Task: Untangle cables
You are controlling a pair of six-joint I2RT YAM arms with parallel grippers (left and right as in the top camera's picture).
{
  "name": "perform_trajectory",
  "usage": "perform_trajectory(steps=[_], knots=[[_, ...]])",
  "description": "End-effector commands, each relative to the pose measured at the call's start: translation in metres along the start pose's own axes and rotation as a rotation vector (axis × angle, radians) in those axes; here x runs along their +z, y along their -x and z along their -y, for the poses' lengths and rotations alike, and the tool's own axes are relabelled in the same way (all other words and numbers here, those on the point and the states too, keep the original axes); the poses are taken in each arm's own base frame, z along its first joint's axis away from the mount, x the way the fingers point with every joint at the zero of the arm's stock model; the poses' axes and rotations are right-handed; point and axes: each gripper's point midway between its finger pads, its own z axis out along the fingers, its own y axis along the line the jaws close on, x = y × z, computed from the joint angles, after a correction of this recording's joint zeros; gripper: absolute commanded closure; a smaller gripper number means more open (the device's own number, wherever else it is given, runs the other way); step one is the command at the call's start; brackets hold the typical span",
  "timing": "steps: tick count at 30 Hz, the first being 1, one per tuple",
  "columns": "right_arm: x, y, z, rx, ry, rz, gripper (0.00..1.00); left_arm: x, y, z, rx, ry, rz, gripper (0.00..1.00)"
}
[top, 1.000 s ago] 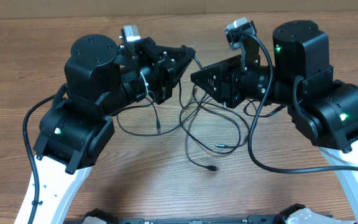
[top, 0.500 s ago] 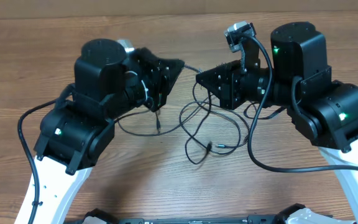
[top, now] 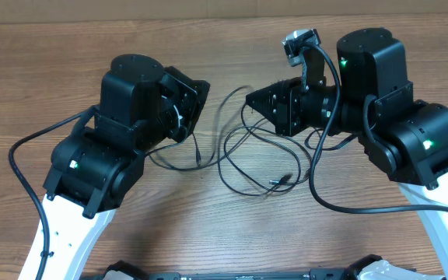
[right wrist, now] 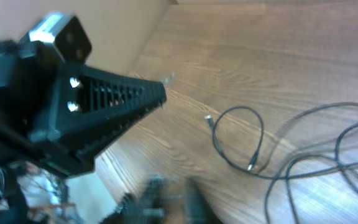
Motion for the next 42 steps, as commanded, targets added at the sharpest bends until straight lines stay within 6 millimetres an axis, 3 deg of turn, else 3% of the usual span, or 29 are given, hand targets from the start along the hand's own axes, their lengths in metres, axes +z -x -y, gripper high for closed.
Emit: perform_trajectory(steps=[1, 3, 6, 7, 8, 9, 14, 19, 23, 25, 27, 30, 33, 34, 35, 36, 38, 42], knots=[[-0.002, 0.000, 0.003, -0.029, -0.029, 0.005, 0.61, -0.007, -0.012, 0.022, 0.050, -0.090, -0.076, 0.96], [0.001, -0.005, 0.013, -0.008, -0.071, -0.018, 0.54, -0.008, -0.012, 0.030, 0.057, -0.122, -0.075, 0.96], [0.006, -0.012, 0.023, 0.017, -0.107, -0.056, 0.41, -0.005, -0.001, 0.023, 0.094, -0.091, -0.011, 0.96], [0.007, -0.014, 0.026, 0.029, -0.117, -0.066, 0.32, -0.003, 0.003, 0.020, 0.154, -0.076, 0.014, 0.96], [0.009, -0.016, 0.028, 0.034, -0.122, -0.076, 0.10, -0.001, 0.006, 0.018, 0.243, -0.063, 0.035, 0.94], [0.009, -0.017, 0.030, 0.039, -0.130, -0.080, 0.00, 0.002, 0.009, 0.016, 0.325, -0.050, 0.049, 0.91], [0.010, -0.015, 0.041, 0.100, -0.185, -0.066, 0.00, 0.036, 0.023, -0.007, 0.763, 0.087, 0.067, 0.69], [0.009, -0.017, 0.047, 0.159, -0.224, -0.061, 0.00, 0.081, 0.014, -0.038, 0.926, 0.186, -0.087, 0.66], [0.008, -0.023, 0.049, 0.189, -0.234, -0.082, 0.00, 0.103, 0.020, -0.031, 0.984, 0.224, -0.122, 0.62], [0.008, -0.025, 0.049, 0.194, -0.238, -0.090, 0.00, 0.116, 0.030, -0.021, 1.023, 0.228, -0.111, 0.55], [0.007, -0.026, 0.050, 0.196, -0.240, -0.095, 0.00, 0.135, 0.045, -0.015, 1.075, 0.246, -0.079, 0.53], [0.007, -0.030, 0.050, 0.202, -0.246, -0.107, 0.00, 0.168, 0.067, -0.022, 1.131, 0.307, -0.007, 0.44], [0.006, -0.035, 0.052, 0.210, -0.255, -0.128, 0.00, 0.209, 0.073, -0.039, 1.199, 0.329, -0.018, 0.43], [0.005, -0.036, 0.053, 0.210, -0.259, -0.131, 0.00, 0.223, 0.074, -0.046, 1.215, 0.334, -0.028, 0.38], [0.005, -0.037, 0.054, 0.211, -0.270, -0.132, 0.00, 0.238, 0.074, -0.056, 1.224, 0.342, -0.038, 0.23], [0.004, -0.037, 0.058, 0.210, -0.288, -0.128, 0.00, 0.249, 0.074, -0.063, 1.227, 0.348, -0.046, 0.18], [0.001, -0.035, 0.067, 0.206, -0.341, -0.112, 0.00, 0.272, 0.075, -0.082, 1.224, 0.365, -0.065, 0.16], [-0.007, -0.033, 0.087, 0.196, -0.462, -0.083, 0.00, 0.306, 0.067, -0.119, 1.138, 0.381, -0.135, 0.00]])
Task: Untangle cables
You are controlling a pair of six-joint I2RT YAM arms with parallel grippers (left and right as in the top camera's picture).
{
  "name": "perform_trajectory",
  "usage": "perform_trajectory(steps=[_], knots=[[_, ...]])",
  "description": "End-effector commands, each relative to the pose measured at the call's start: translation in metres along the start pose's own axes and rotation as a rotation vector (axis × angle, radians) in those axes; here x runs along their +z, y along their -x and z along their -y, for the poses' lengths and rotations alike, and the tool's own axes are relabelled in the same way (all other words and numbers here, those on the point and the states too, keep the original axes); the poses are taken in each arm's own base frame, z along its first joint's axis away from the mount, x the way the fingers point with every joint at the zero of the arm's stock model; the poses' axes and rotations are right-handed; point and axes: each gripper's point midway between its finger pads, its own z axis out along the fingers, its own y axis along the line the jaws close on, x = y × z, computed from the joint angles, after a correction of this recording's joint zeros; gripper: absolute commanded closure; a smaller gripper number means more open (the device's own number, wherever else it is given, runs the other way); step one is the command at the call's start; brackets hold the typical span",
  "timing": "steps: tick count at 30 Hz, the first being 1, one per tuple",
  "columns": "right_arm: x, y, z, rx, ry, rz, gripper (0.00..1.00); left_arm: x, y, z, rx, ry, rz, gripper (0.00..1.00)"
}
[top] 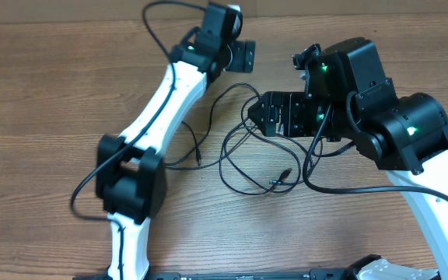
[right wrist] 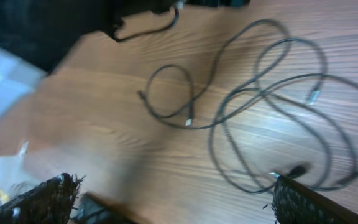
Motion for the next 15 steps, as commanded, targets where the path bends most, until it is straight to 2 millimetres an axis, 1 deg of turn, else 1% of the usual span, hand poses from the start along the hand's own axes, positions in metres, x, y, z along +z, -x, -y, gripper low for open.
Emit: perform_trajectory(steps=[1, 3, 4, 5, 7, 8, 9, 12, 13, 14, 15], knots=[[-0.005, 0.010, 0.018, -0.001, -0.109, 0.063, 0.00, 0.022, -0.020, 0.015, -0.074, -0.075, -0.066, 0.00], [-0.005, 0.012, 0.020, -0.001, -0.123, 0.073, 0.00, 0.028, -0.035, 0.039, -0.147, -0.215, -0.141, 0.00], [-0.005, 0.013, 0.021, -0.002, -0.125, 0.077, 0.00, 0.030, -0.039, 0.050, -0.162, -0.282, -0.162, 0.00], [-0.005, 0.014, 0.020, -0.002, -0.125, 0.081, 0.00, 0.033, -0.038, 0.056, -0.179, -0.315, -0.160, 0.00], [-0.005, 0.015, 0.020, -0.003, -0.124, 0.084, 0.00, 0.038, -0.039, 0.052, -0.289, -0.285, -0.171, 0.00], [-0.005, 0.015, 0.020, -0.003, -0.124, 0.084, 0.00, 0.043, -0.042, 0.047, -0.352, -0.244, -0.178, 0.00], [-0.005, 0.015, 0.020, -0.003, -0.124, 0.084, 0.00, 0.046, -0.045, 0.042, -0.435, -0.186, -0.182, 0.00], [-0.005, 0.014, 0.020, -0.003, -0.124, 0.083, 0.00, 0.052, -0.061, 0.027, -0.602, -0.019, -0.188, 0.00], [-0.005, 0.014, 0.020, -0.002, -0.124, 0.082, 0.00, 0.054, -0.066, 0.024, -0.629, 0.026, -0.184, 0.00], [-0.005, 0.014, 0.020, -0.002, -0.125, 0.080, 0.00, 0.056, -0.069, 0.026, -0.627, 0.043, -0.180, 0.00], [-0.005, 0.013, 0.021, -0.001, -0.127, 0.075, 0.00, 0.062, -0.075, 0.032, -0.615, 0.043, -0.185, 0.01]])
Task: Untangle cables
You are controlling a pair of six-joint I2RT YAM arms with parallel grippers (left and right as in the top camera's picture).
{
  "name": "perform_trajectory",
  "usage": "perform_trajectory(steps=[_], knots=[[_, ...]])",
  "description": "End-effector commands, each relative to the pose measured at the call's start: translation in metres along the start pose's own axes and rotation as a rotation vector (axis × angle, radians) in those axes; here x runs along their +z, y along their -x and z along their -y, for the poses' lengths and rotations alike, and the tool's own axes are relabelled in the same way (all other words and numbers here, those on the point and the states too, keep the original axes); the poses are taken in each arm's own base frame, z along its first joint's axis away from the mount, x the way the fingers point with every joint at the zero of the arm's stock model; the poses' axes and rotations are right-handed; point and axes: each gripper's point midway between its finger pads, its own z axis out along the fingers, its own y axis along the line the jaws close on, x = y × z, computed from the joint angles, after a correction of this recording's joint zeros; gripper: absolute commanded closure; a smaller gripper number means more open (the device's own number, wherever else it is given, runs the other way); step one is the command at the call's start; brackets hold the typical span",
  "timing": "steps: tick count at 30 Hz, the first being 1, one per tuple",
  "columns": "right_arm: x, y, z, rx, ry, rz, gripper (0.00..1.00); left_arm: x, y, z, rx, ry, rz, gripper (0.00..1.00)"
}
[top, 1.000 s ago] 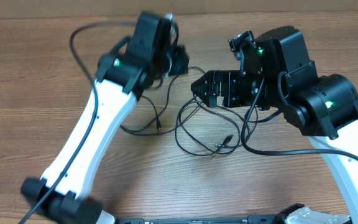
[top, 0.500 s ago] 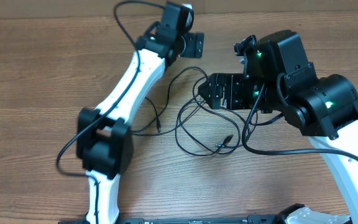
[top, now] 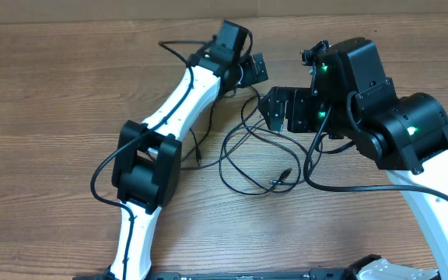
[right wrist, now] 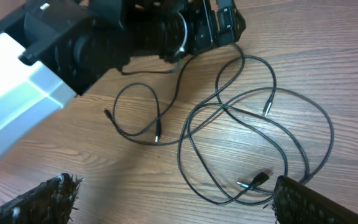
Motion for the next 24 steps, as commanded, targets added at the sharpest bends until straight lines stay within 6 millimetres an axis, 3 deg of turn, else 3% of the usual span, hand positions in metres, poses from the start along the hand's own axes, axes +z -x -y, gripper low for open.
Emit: perform_trajectory(steps=[1, 3, 6, 7, 20, 24], knots=[[-0.003, 0.001, 0.002, 0.001, -0.014, 0.010, 0.00, 0.024, -0.015, -0.002, -0.129, 0.075, 0.036, 0.00], [-0.003, -0.001, 0.003, 0.002, -0.019, 0.000, 0.00, 0.035, -0.024, 0.003, -0.116, 0.062, 0.018, 0.02], [-0.003, -0.005, 0.005, 0.004, -0.025, -0.013, 0.00, 0.044, -0.031, 0.007, -0.108, 0.048, 0.010, 0.23], [-0.003, -0.005, 0.005, 0.004, -0.027, -0.016, 0.00, 0.047, -0.032, 0.006, -0.122, 0.052, 0.009, 0.25], [-0.004, -0.010, 0.008, 0.006, -0.035, -0.034, 0.00, 0.082, -0.032, -0.030, -0.263, 0.113, 0.013, 0.25], [-0.004, -0.010, 0.008, 0.006, -0.035, -0.034, 0.00, 0.090, -0.024, -0.036, -0.275, 0.102, 0.031, 0.34]])
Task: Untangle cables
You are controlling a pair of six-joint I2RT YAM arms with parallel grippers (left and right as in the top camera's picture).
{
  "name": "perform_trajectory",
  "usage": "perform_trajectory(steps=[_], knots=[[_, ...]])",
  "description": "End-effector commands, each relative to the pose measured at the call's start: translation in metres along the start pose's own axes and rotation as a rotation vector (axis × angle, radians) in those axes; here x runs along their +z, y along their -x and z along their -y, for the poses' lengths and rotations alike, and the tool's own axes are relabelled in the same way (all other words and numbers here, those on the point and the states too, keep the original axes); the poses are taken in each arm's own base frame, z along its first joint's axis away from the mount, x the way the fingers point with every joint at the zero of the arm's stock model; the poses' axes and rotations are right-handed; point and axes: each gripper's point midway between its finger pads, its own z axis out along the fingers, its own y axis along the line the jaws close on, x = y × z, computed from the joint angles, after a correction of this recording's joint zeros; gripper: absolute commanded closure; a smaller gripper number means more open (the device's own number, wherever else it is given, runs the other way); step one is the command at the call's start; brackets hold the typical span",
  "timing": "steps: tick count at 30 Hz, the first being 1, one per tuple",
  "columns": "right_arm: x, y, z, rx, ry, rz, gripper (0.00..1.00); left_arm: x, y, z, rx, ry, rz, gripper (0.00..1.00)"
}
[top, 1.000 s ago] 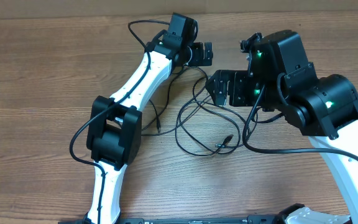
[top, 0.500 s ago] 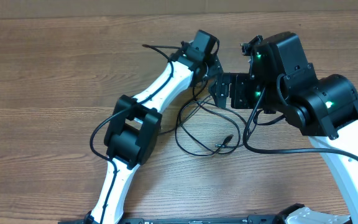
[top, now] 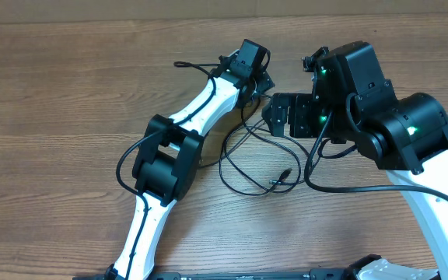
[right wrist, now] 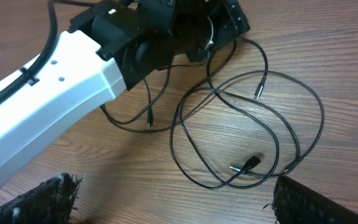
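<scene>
Several thin black cables [top: 247, 155] lie looped over one another mid-table; in the right wrist view the tangle [right wrist: 247, 124] shows a USB plug [right wrist: 248, 163] at its near side. My left gripper [top: 255, 76] reaches to the tangle's far end, where a cable runs up into it [right wrist: 219, 28]; whether its jaws are open or shut does not show. My right gripper [top: 274, 117] hovers just right of it, open [right wrist: 179, 208], fingers wide apart with nothing between them.
The wooden table [top: 68, 101] extends left and right of the tangle. My left arm's white links [top: 173, 155] stretch diagonally across the middle, covering part of the cables. A loose cable end [right wrist: 148, 124] lies beside that arm.
My left gripper has shifted a little right and nearer, now at the top loop of the tangle. The right gripper has barely moved. The cables lie as before.
Both arms were folded, grippers flanking the tangle. Then my left arm was stretched toward the far edge and my right gripper looked down on the cables. The left gripper then stood closer to the tangle's top, and now is on it.
</scene>
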Motion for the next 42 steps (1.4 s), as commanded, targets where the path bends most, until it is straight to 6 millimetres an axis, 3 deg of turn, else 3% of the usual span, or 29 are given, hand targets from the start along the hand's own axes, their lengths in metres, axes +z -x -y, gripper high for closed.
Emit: perform_trajectory(steps=[1, 5, 8, 11, 14, 19, 23, 26, 29, 32, 38, 42], knots=[[-0.003, 0.003, 0.000, -0.001, -0.002, 0.017, 0.00, 0.028, 0.000, -0.033, -0.031, 0.072, -0.003, 0.37], [-0.003, 0.003, 0.000, -0.001, -0.002, 0.019, 0.00, 0.028, 0.006, -0.031, -0.036, 0.057, 0.009, 0.62], [-0.003, 0.003, 0.000, -0.001, -0.002, 0.019, 0.00, 0.029, 0.005, -0.030, -0.034, 0.054, 0.009, 0.75], [-0.003, 0.003, 0.000, -0.001, -0.002, 0.018, 0.00, 0.032, 0.002, -0.030, -0.030, 0.051, 0.008, 0.78], [-0.003, 0.003, 0.000, -0.001, -0.002, 0.018, 0.00, 0.035, 0.000, -0.032, -0.029, 0.057, 0.003, 0.96], [-0.003, 0.003, 0.000, -0.001, -0.002, 0.017, 0.00, 0.031, 0.002, -0.023, 0.034, 0.027, 0.001, 0.96], [-0.003, 0.002, 0.000, -0.001, -0.003, 0.015, 0.00, 0.001, 0.021, 0.011, 0.134, -0.082, 0.013, 0.96], [-0.003, 0.002, 0.000, 0.000, -0.003, 0.015, 0.00, -0.048, 0.045, 0.048, 0.142, -0.192, 0.058, 0.96], [-0.003, 0.002, 0.000, 0.000, -0.004, 0.015, 0.00, -0.118, 0.068, 0.091, 0.187, -0.343, 0.119, 0.96], [-0.003, 0.002, 0.000, 0.000, -0.004, 0.015, 0.00, -0.187, 0.082, 0.122, 0.216, -0.461, 0.190, 0.96], [-0.003, 0.001, 0.001, 0.001, -0.007, 0.008, 0.00, -0.316, 0.100, 0.154, 0.260, -0.617, 0.373, 0.96], [-0.003, -0.002, 0.003, 0.002, -0.013, -0.003, 0.00, -0.387, 0.112, 0.163, 0.257, -0.710, 0.499, 0.96]])
